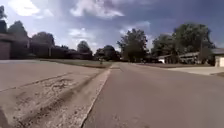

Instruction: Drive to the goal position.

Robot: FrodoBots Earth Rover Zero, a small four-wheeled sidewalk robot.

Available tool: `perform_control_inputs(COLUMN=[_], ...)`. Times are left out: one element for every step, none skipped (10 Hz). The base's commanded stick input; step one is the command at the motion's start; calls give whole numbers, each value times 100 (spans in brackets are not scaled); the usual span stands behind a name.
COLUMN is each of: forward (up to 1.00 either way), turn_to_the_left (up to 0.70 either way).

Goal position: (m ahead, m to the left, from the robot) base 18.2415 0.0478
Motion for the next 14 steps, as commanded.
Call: perform_control_inputs(forward=[100, 100, 100, 100, 100, 100, 100, 100, 100, 100, 100, 100, 100, 100], turn_to_the_left=[0, 0, 0, 0, 0, 0, 0, 0, -2, -4, -6, -8, 0, 0])
